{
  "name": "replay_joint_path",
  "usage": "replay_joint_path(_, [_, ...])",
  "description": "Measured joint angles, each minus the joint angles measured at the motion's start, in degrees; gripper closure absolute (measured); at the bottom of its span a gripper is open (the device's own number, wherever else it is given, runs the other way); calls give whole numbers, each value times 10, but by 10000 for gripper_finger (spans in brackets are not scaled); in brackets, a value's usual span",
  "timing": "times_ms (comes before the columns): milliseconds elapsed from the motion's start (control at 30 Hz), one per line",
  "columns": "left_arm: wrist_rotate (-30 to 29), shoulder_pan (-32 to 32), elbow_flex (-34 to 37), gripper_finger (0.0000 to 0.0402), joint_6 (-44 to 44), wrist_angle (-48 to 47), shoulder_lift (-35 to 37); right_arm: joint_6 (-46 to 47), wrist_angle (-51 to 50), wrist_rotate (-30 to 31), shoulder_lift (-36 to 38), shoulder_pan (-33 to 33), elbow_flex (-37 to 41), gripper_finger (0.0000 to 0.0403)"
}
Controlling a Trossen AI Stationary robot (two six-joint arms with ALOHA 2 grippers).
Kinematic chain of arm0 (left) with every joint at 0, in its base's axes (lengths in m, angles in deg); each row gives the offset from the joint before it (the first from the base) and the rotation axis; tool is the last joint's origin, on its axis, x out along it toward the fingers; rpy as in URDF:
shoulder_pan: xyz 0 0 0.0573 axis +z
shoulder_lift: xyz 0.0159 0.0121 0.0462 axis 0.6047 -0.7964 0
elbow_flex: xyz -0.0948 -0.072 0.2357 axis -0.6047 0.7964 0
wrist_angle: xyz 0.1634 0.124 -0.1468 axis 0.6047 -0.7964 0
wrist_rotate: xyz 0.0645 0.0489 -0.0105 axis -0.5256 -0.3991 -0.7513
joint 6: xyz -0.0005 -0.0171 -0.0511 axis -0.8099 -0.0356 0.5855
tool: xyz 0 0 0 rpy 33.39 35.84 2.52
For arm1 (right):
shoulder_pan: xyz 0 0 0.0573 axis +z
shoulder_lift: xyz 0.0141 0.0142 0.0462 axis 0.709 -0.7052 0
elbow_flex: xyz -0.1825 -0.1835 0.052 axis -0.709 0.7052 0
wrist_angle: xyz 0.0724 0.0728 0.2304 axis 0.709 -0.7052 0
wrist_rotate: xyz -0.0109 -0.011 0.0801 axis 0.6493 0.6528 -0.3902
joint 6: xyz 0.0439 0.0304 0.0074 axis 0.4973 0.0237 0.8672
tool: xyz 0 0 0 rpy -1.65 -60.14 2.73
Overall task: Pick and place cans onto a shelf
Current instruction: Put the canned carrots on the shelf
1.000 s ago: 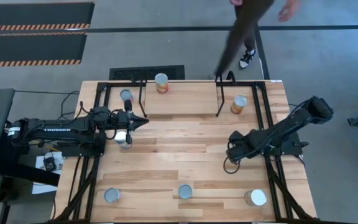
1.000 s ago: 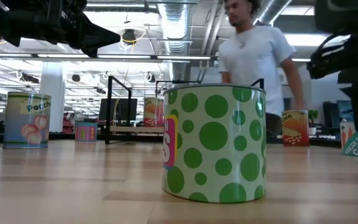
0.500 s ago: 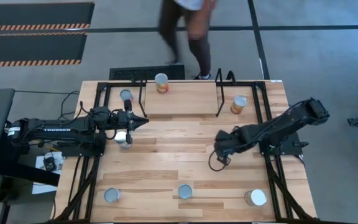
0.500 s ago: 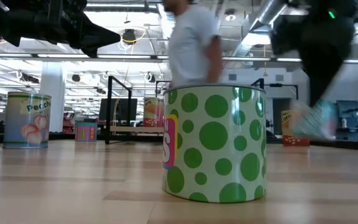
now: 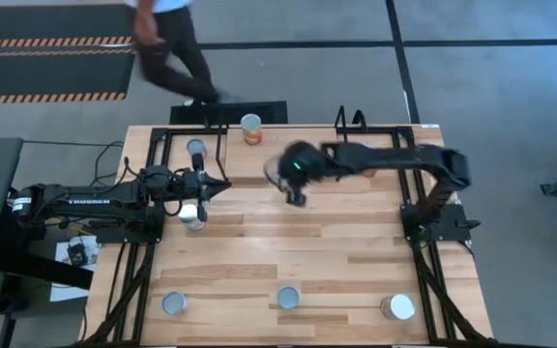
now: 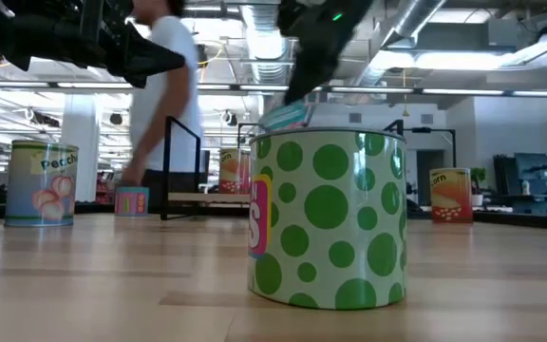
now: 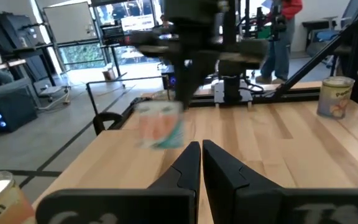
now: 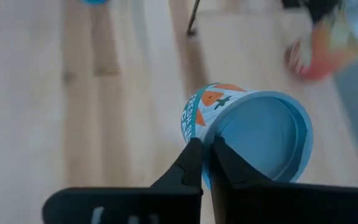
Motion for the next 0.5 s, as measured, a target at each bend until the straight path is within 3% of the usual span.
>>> replay_joint_path(267, [-6, 0, 0, 394, 4, -14, 0, -159, -111, -31, -183, -112, -205, 383])
replay_joint_path(500, [-6, 0, 0, 394, 9, -32, 0, -212, -137, -14, -280, -154, -291, 379])
